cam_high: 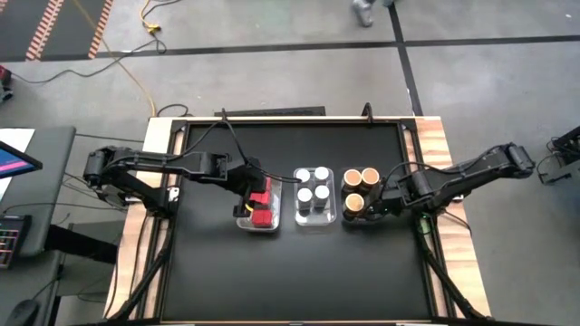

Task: Sort spices by type
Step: Return to Home Position

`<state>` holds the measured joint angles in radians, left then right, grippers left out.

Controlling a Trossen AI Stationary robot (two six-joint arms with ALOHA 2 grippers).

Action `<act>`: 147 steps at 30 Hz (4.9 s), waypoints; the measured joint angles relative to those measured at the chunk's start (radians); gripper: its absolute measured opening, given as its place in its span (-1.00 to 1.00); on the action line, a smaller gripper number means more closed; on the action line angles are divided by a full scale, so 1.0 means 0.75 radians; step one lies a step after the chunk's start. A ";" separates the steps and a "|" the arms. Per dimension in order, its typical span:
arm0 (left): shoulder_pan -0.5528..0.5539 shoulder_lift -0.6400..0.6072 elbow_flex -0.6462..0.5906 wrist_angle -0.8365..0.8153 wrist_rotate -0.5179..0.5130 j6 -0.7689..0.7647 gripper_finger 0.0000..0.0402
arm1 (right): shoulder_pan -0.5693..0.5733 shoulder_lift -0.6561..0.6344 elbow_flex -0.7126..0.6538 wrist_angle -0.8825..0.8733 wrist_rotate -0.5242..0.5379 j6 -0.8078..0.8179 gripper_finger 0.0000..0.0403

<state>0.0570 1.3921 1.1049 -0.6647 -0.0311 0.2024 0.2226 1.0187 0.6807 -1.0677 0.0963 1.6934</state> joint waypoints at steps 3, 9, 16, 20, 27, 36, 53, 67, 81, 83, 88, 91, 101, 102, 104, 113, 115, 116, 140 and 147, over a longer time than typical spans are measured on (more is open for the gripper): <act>0.000 0.000 0.000 0.000 0.000 -0.001 0.42 | 0.000 -0.026 0.025 -0.042 0.006 -0.028 -0.32; 0.012 -0.044 0.000 0.004 0.001 -0.021 0.42 | -0.001 -0.091 0.207 -0.308 0.056 -0.077 -0.20; 0.025 -0.213 -0.018 -0.003 0.000 -0.109 0.42 | 0.011 -0.160 0.355 -0.372 0.269 -0.389 -0.17; 0.024 -0.410 -0.229 0.155 -0.010 -0.206 0.42 | 0.049 -0.170 0.360 -0.314 0.385 -0.544 -0.18; 0.025 -0.858 -0.618 0.372 -0.015 -0.244 0.42 | 0.079 -0.185 0.360 -0.317 0.399 -0.909 -0.19; 0.014 -1.264 -0.965 0.693 -0.044 -0.292 0.42 | 0.078 -0.227 0.360 -0.322 0.388 -1.479 -0.20; -0.028 -1.609 -1.296 0.931 -0.196 -0.305 0.42 | 0.132 -0.372 0.211 -0.010 0.501 -1.712 -0.20; -0.107 -1.677 -1.377 0.924 -0.228 -0.346 0.42 | 0.125 -0.505 0.091 0.151 0.508 -1.745 -0.20; -0.107 -1.676 -1.446 1.049 -0.227 -0.334 0.42 | 0.155 -0.521 -0.051 0.778 0.506 -2.089 -0.20; -0.107 -1.678 -1.446 1.057 -0.226 -0.332 0.42 | 0.154 -0.537 -0.158 0.913 0.504 -2.120 -0.20; -0.107 -1.677 -1.446 1.056 -0.224 -0.335 0.42 | 0.112 -0.614 -0.402 1.315 0.502 -2.284 -0.20; -0.107 -1.676 -1.447 1.053 -0.224 -0.335 0.42 | 0.053 -0.665 -0.519 1.538 0.456 -2.401 -0.20; -0.107 -1.677 -1.448 1.053 -0.224 -0.346 0.42 | -0.152 -0.719 -0.673 1.741 0.199 -2.449 -0.20; -0.107 -1.677 -1.448 1.053 -0.224 -0.358 0.42 | -0.153 -0.729 -0.673 1.705 0.199 -2.442 -0.20; -0.107 -1.677 -1.449 1.046 -0.224 -0.375 0.42 | -0.150 -0.758 -0.673 1.633 0.196 -2.434 -0.20; -0.107 -1.677 -1.449 1.044 -0.224 -0.369 0.42 | -0.148 -1.104 -0.674 1.345 0.193 -2.425 -0.20; -0.107 -1.677 -1.449 1.044 -0.224 -0.367 0.42 | -0.139 -1.200 -0.680 1.289 0.187 -2.402 -0.20; -0.107 -1.677 -1.449 1.044 -0.224 -0.368 0.42 | -0.129 -1.244 -0.691 1.297 0.187 -2.402 -0.20; -0.107 -1.653 -1.464 0.967 -0.215 -0.283 0.42 | -0.118 -1.356 -0.896 1.500 0.181 -2.389 -0.20; -0.107 -1.642 -1.464 0.964 -0.166 -0.287 0.42 | -0.117 -1.356 -0.896 1.494 0.182 -2.363 -0.20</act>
<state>-0.0231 0.1608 0.0067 0.0582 -0.1556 -0.0128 0.1349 0.0013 0.0086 0.0528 0.2329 -0.0788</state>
